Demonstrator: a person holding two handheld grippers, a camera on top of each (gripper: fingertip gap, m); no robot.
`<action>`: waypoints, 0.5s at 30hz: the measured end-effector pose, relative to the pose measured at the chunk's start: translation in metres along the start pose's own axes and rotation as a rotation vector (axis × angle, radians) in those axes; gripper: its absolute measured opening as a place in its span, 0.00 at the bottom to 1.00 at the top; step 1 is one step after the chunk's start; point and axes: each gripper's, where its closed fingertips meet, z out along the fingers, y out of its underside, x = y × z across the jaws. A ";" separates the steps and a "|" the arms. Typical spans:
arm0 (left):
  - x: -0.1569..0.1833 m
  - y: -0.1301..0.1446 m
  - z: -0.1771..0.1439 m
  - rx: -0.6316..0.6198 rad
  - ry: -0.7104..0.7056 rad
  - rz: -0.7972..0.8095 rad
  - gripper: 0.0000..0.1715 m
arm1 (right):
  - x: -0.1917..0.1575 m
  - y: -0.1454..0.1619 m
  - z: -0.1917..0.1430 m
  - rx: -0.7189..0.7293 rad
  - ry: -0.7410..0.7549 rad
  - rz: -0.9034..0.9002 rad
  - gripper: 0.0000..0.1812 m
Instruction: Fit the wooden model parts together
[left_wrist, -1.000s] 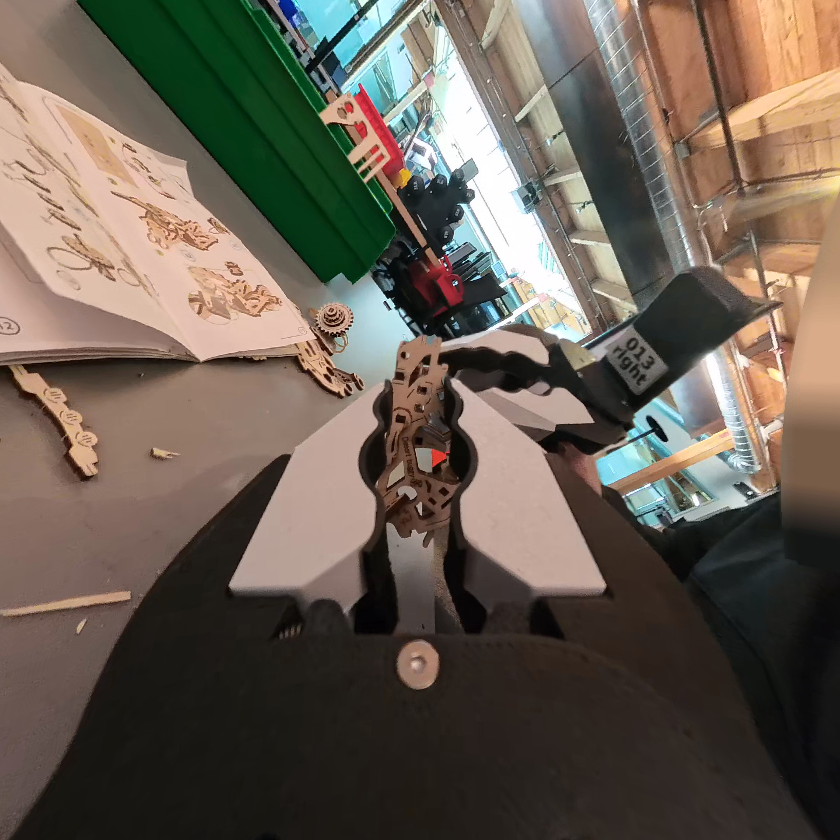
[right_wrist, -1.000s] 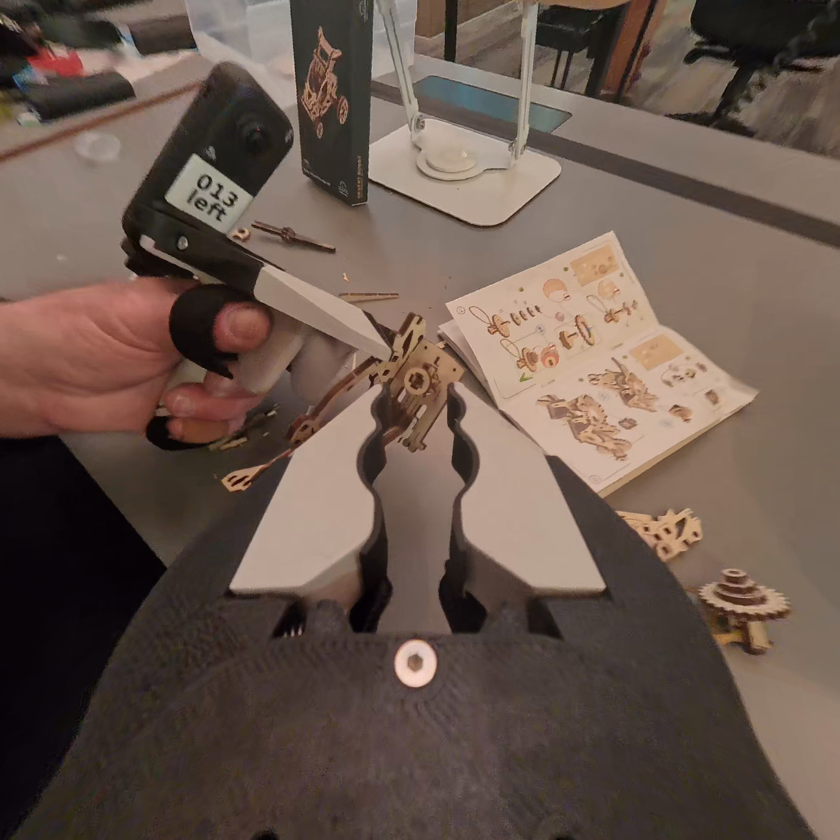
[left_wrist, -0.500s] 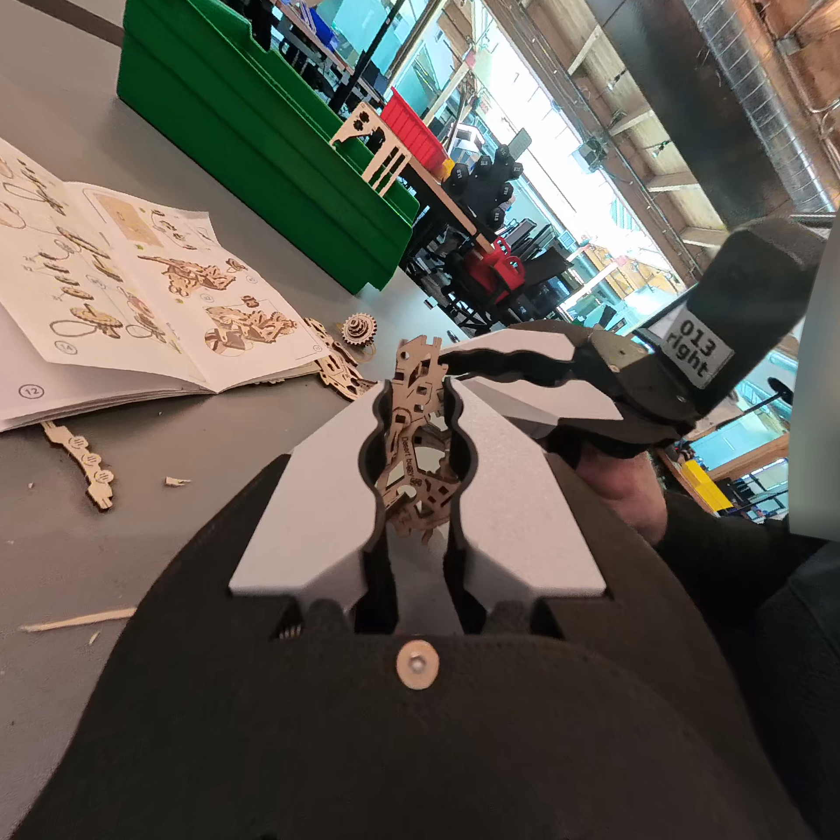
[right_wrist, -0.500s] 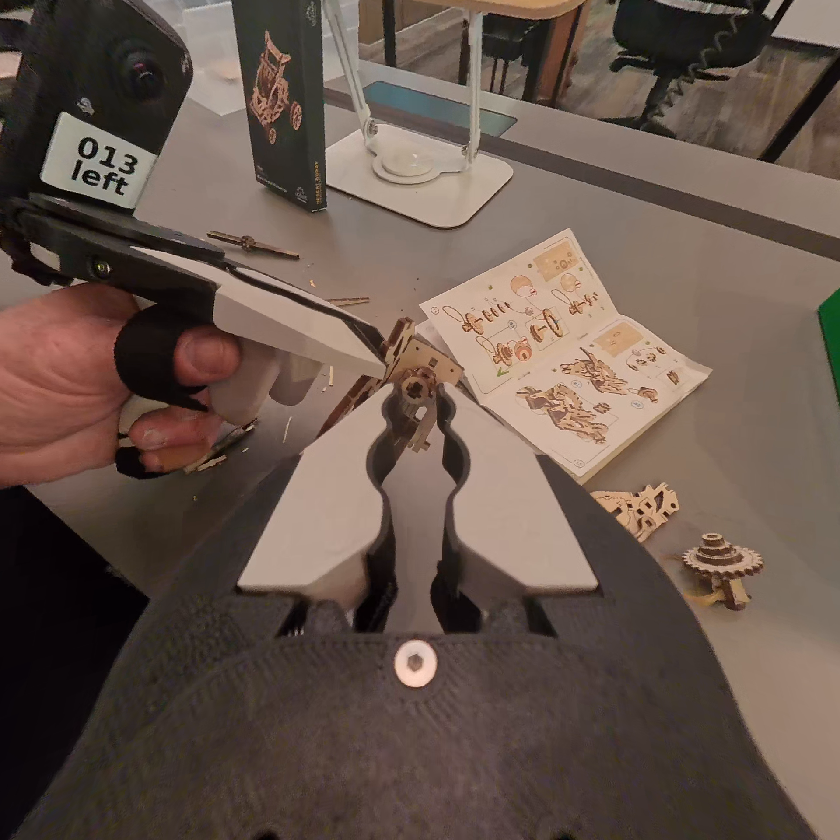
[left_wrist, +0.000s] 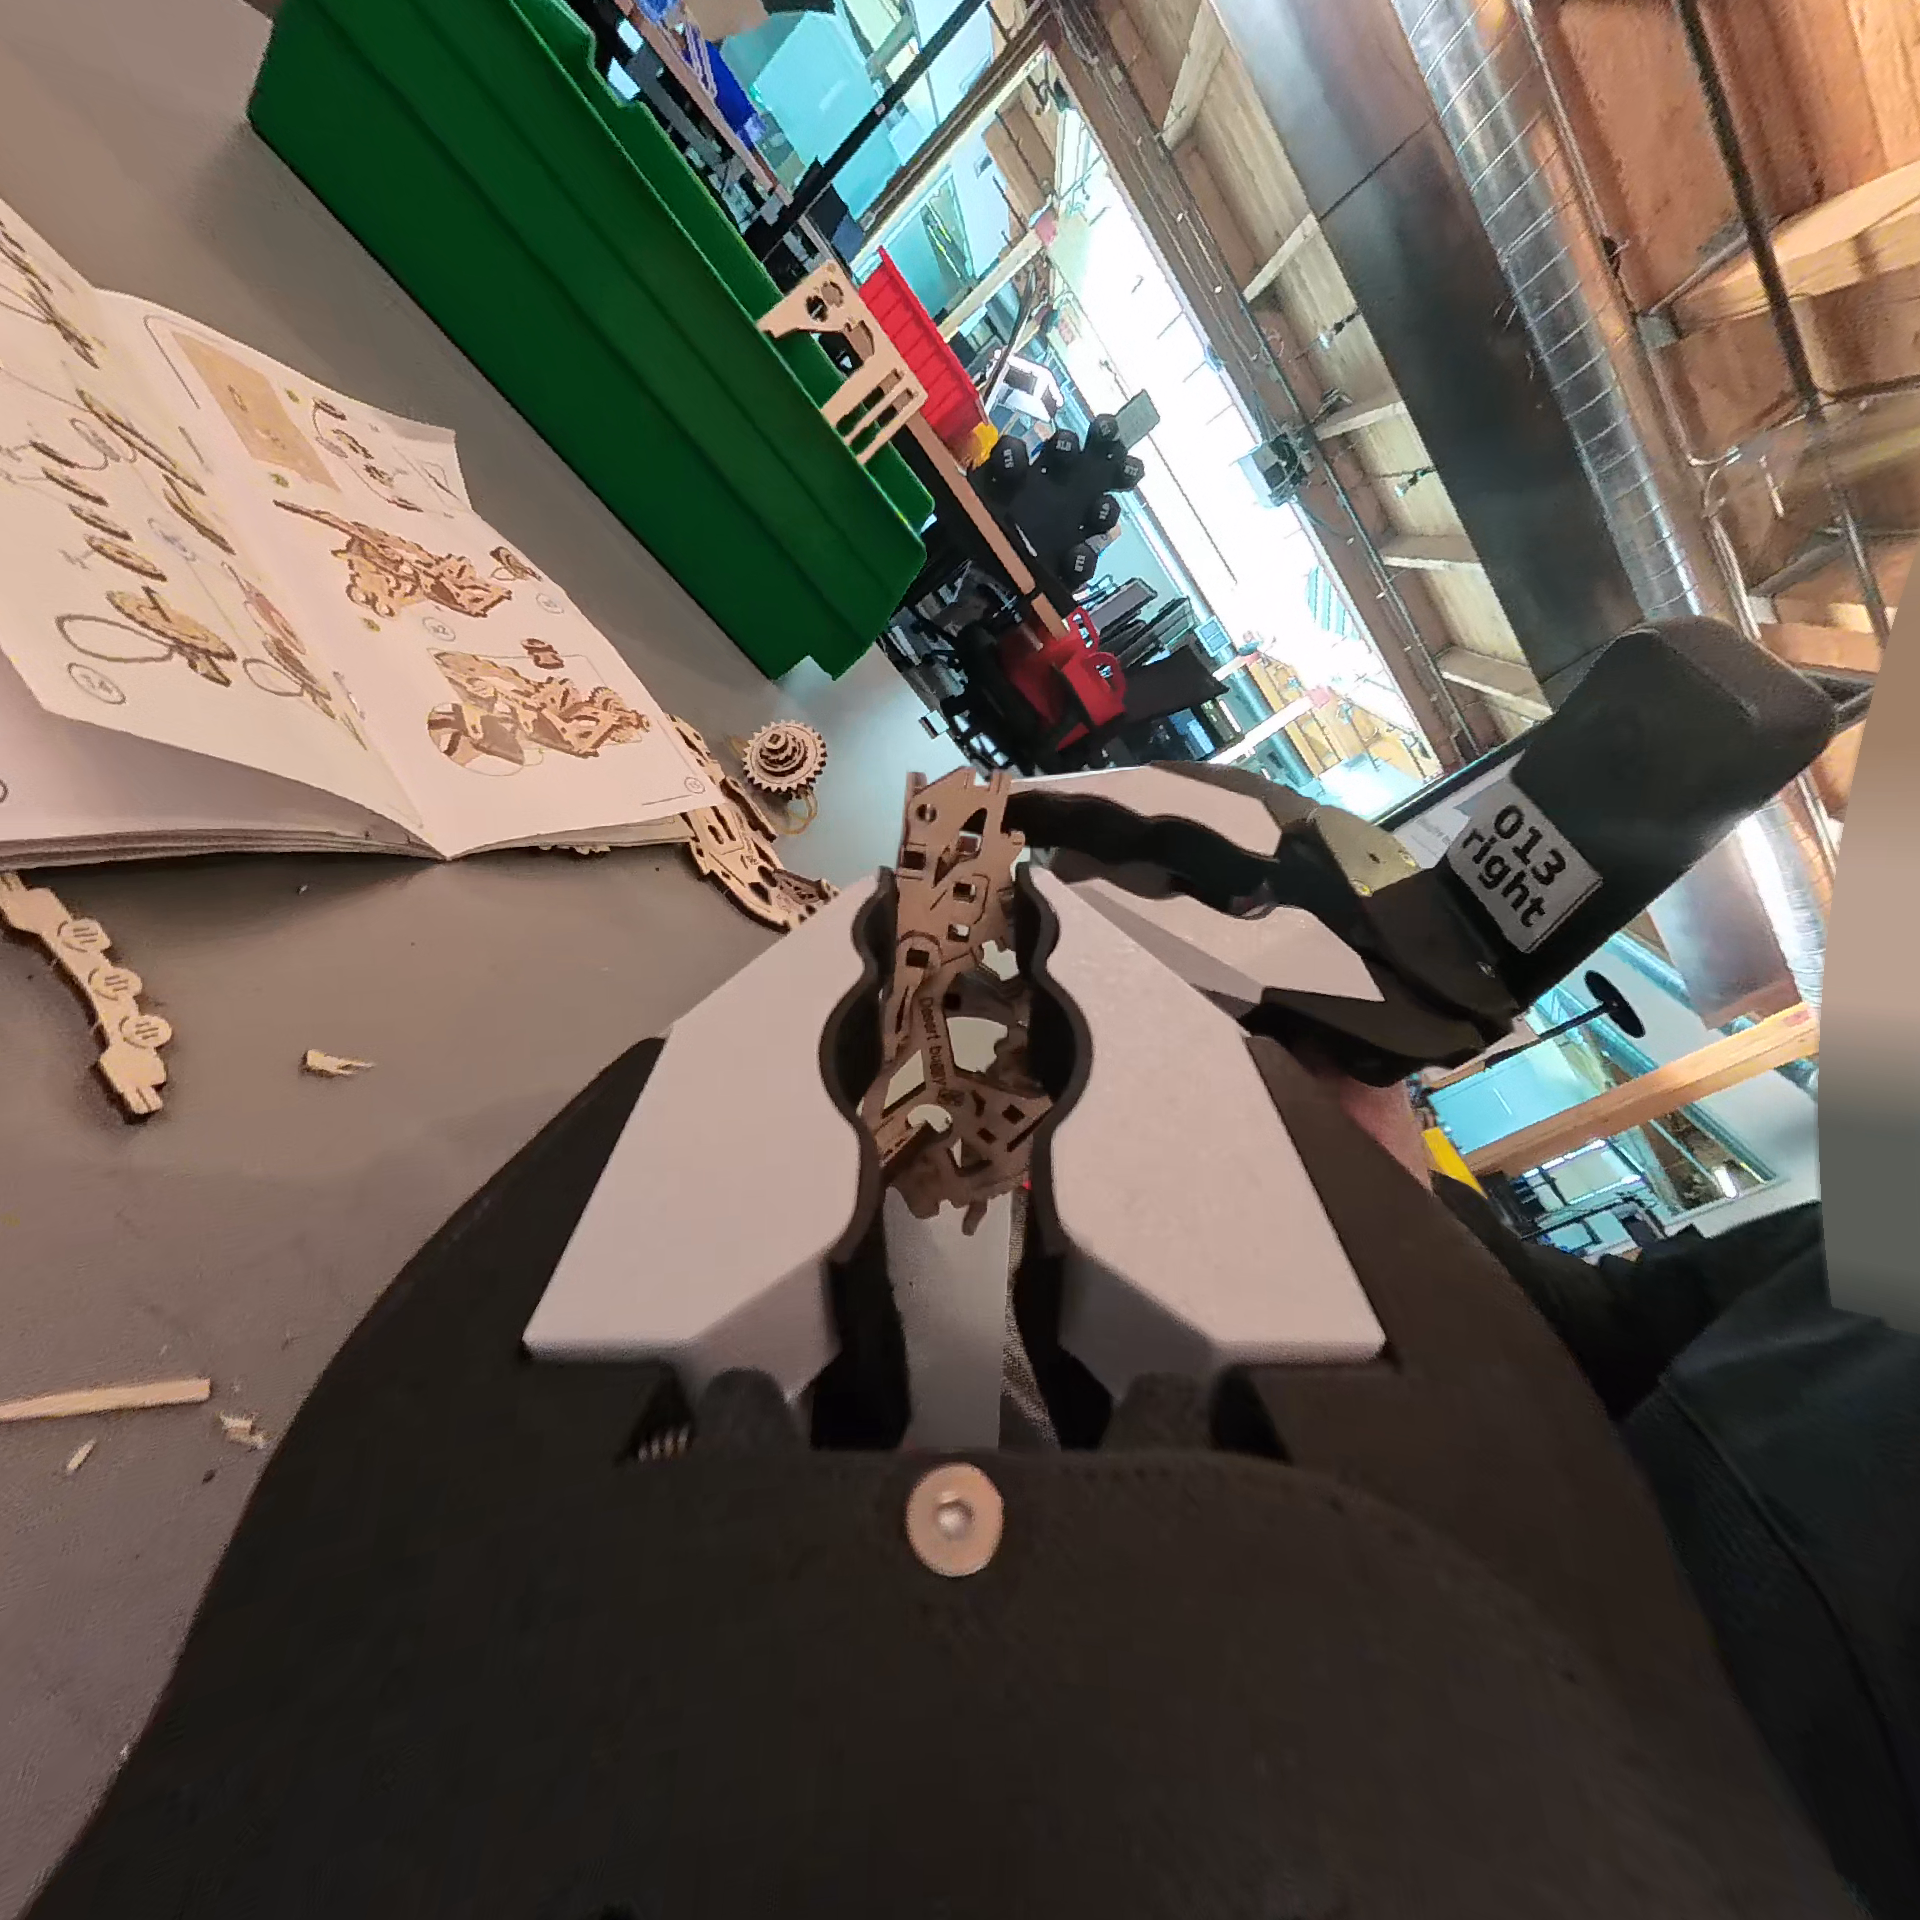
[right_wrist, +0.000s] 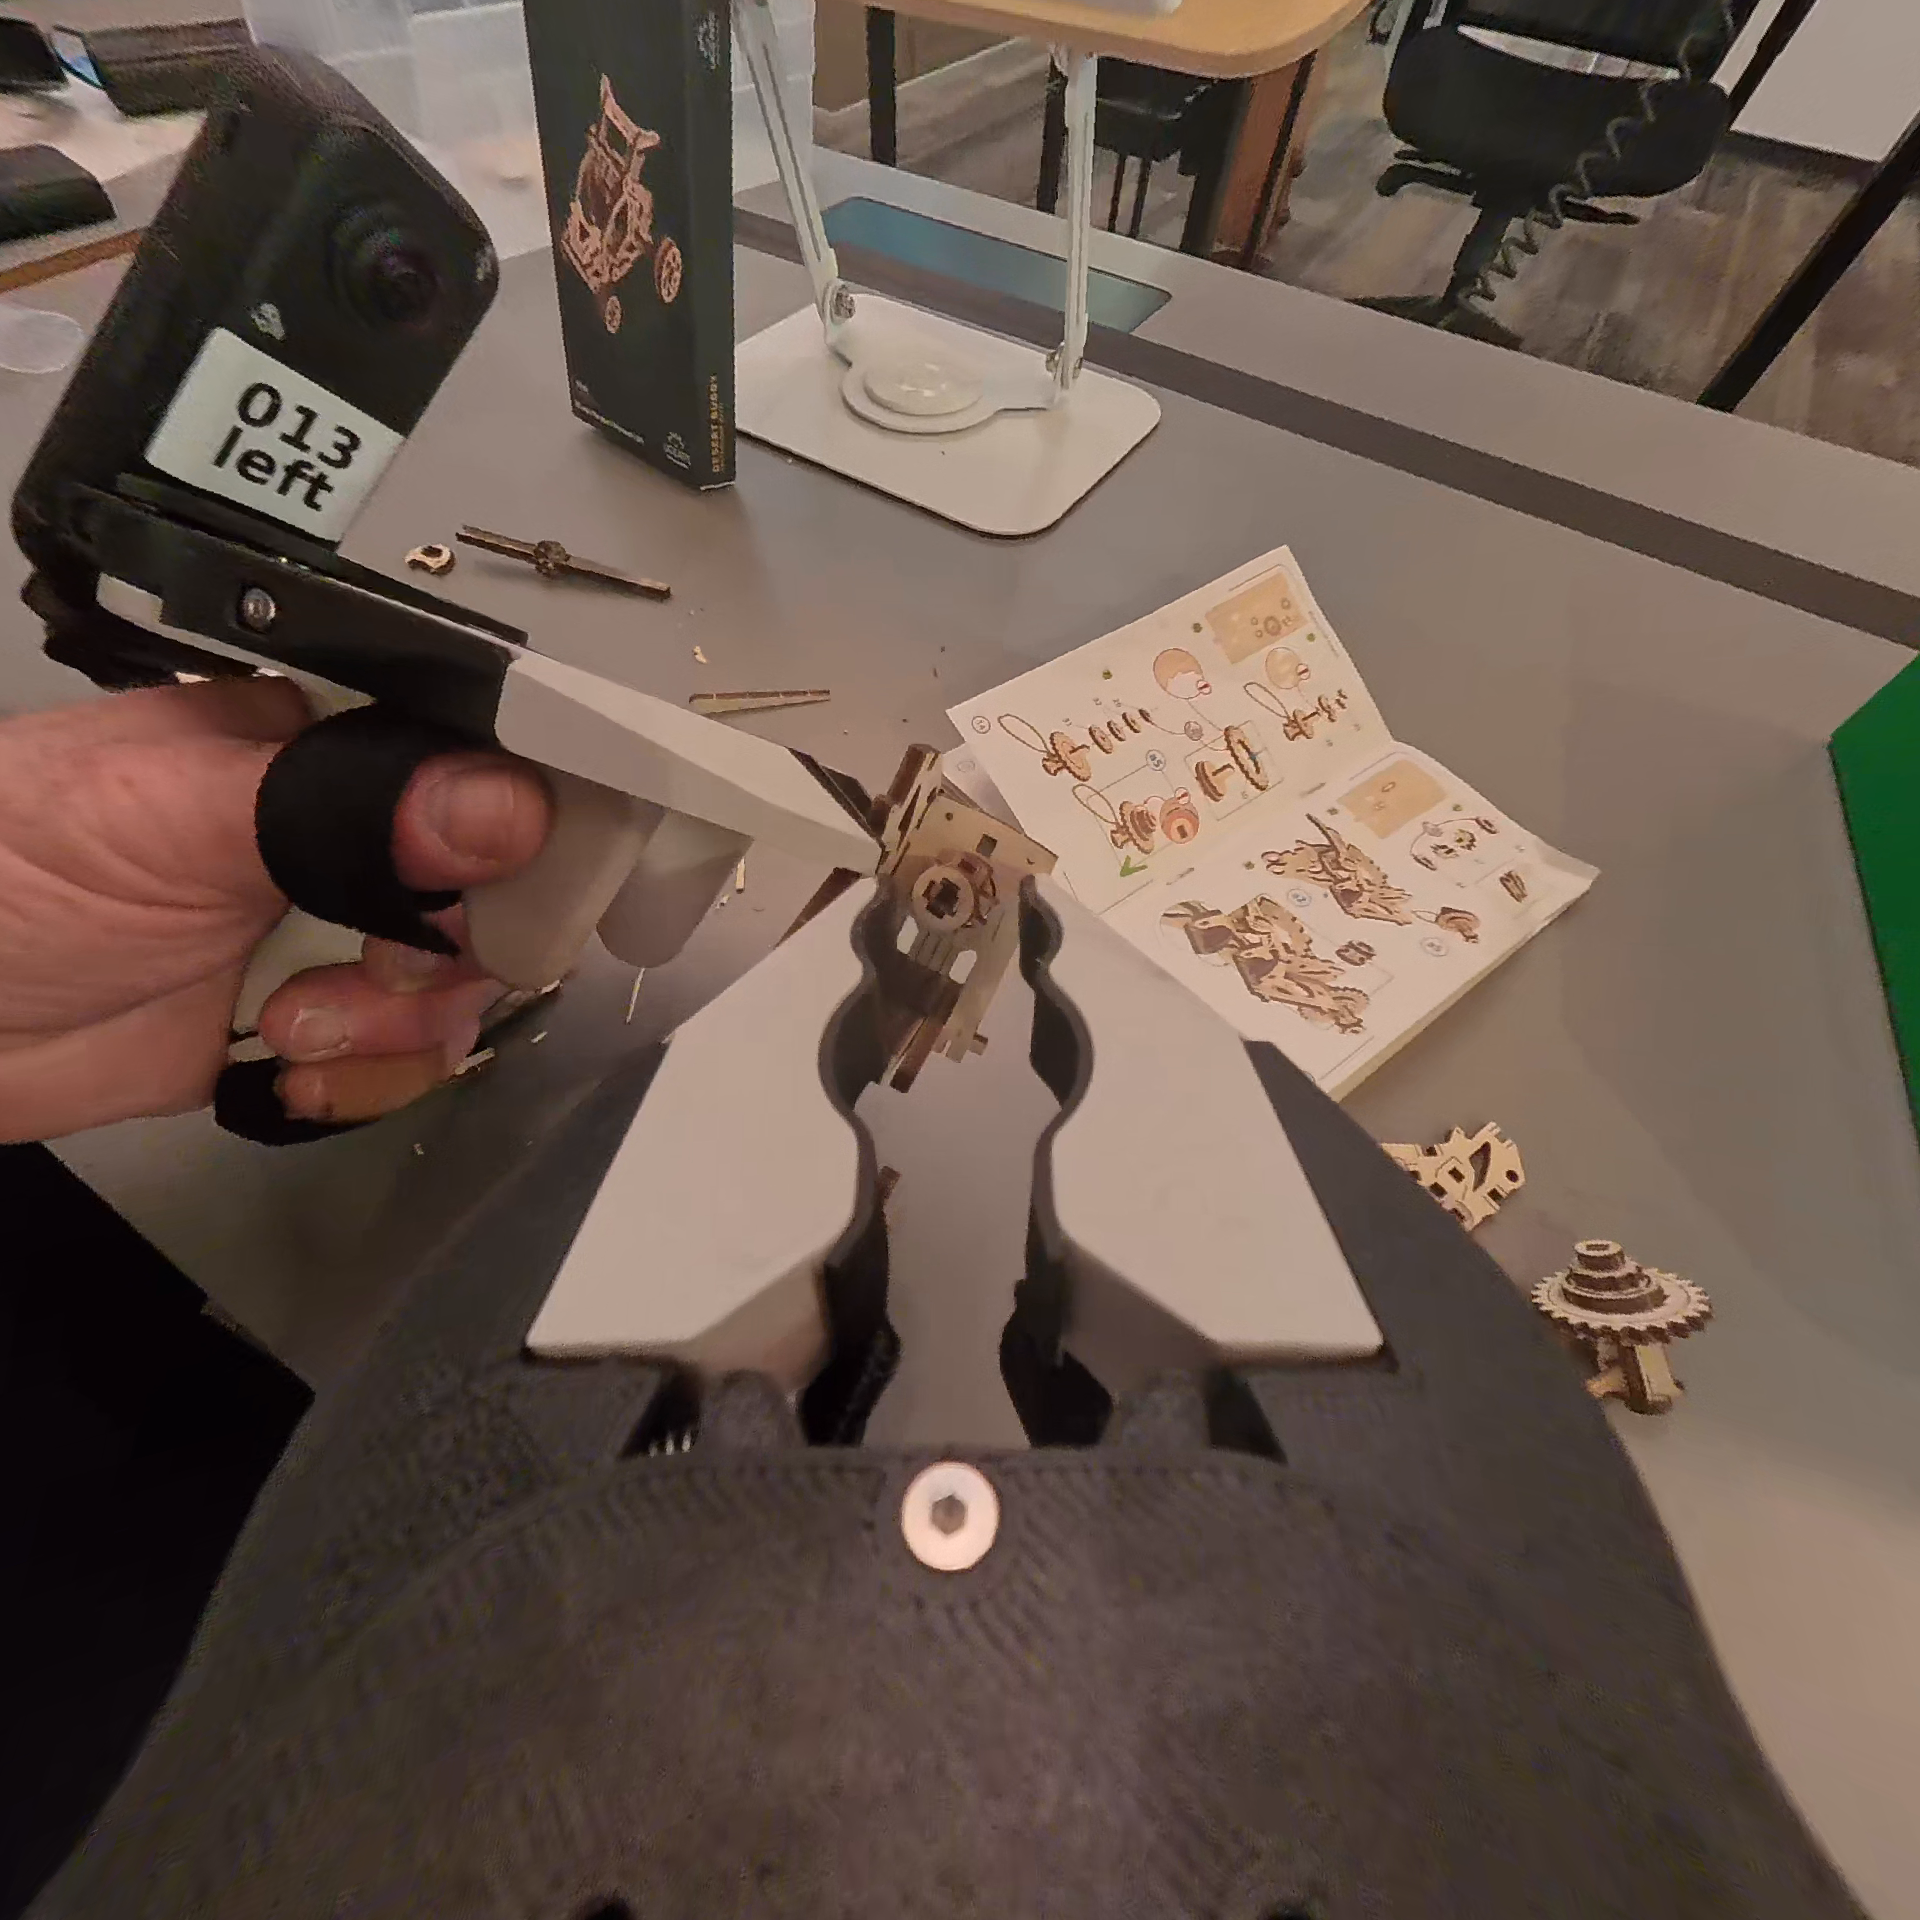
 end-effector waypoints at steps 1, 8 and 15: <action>0.000 -0.001 0.000 0.002 0.005 -0.004 0.11 | 0.000 0.000 -0.001 0.001 -0.008 0.005 0.12; 0.014 -0.005 -0.002 0.008 0.123 -0.027 0.11 | 0.000 -0.012 -0.011 0.101 -0.204 0.179 0.16; 0.029 -0.007 -0.005 0.016 0.246 -0.036 0.11 | -0.004 -0.019 -0.020 0.155 -0.403 0.311 0.13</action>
